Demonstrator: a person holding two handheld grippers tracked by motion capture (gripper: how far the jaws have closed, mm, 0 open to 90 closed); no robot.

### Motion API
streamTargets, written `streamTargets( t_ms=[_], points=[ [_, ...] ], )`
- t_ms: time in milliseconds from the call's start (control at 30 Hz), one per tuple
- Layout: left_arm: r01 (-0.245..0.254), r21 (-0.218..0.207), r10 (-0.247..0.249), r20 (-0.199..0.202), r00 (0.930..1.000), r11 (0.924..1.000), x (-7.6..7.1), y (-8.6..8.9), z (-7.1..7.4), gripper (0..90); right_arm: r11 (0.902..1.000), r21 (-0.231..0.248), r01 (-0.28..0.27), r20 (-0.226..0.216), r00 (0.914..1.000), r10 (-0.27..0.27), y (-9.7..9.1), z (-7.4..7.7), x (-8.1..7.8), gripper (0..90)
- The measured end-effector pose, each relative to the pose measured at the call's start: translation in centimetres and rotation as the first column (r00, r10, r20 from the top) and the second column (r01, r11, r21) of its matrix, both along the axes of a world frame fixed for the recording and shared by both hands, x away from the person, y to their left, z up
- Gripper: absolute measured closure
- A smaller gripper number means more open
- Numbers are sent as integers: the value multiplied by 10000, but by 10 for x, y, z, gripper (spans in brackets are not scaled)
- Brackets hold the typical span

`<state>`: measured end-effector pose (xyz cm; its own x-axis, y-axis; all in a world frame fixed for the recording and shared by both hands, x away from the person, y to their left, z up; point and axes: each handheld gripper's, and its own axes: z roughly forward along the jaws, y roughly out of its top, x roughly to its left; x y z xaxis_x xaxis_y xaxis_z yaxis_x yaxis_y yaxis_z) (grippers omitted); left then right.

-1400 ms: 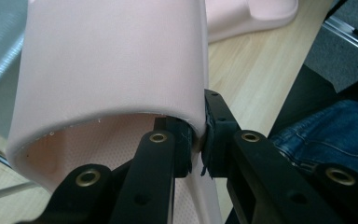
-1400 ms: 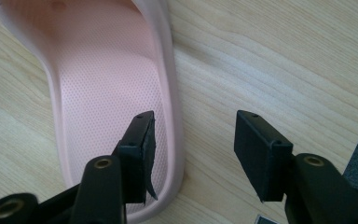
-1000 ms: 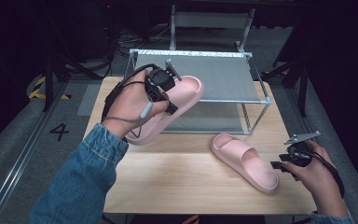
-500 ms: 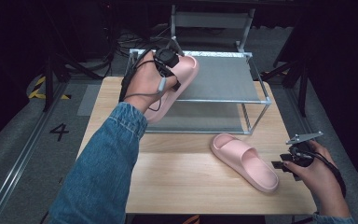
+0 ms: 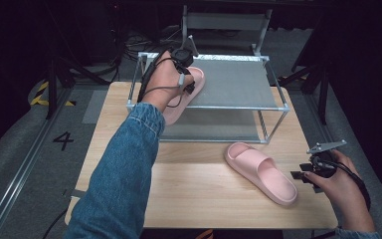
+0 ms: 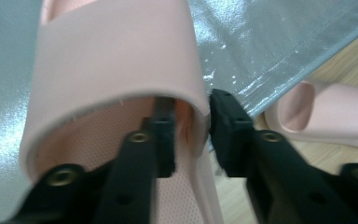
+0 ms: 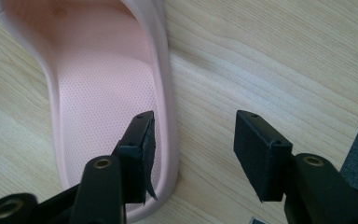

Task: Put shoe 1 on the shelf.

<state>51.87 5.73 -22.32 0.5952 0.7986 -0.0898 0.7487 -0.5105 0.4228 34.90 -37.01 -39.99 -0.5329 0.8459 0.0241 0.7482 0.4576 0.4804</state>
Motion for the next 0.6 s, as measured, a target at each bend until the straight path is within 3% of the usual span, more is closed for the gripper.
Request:
streamTargets(
  t_ms=[167, 233, 333, 467, 600],
  points=[
    [305, -371, -281, 623, 9977, 9988, -12, 11, 2, 530, 9999, -10, -139, -2, 9999, 139, 2, -1, 0, 488],
    [735, -837, -650, 1004, 9928, 9938, -20, 18, 0, 512, 9998, -7, -199, 8, 9998, 199, 3, -1, 1, 486],
    [993, -955, -866, 1293, 9878, 9905, -30, 29, -2, 507, 9998, -1, -209, 5, 9998, 209, 4, -2, 1, 486],
    [1091, -1412, -841, 1724, 9814, 9840, -45, 46, 0, 515, 9997, -36, -226, -56, 9997, 226, 6, -2, 2, 486],
    [1212, -1474, -935, 1817, 9789, 9816, -60, 64, 3, 520, 9997, -8, -244, -107, 9996, 244, 7, -4, 4, 483]
  ],
)
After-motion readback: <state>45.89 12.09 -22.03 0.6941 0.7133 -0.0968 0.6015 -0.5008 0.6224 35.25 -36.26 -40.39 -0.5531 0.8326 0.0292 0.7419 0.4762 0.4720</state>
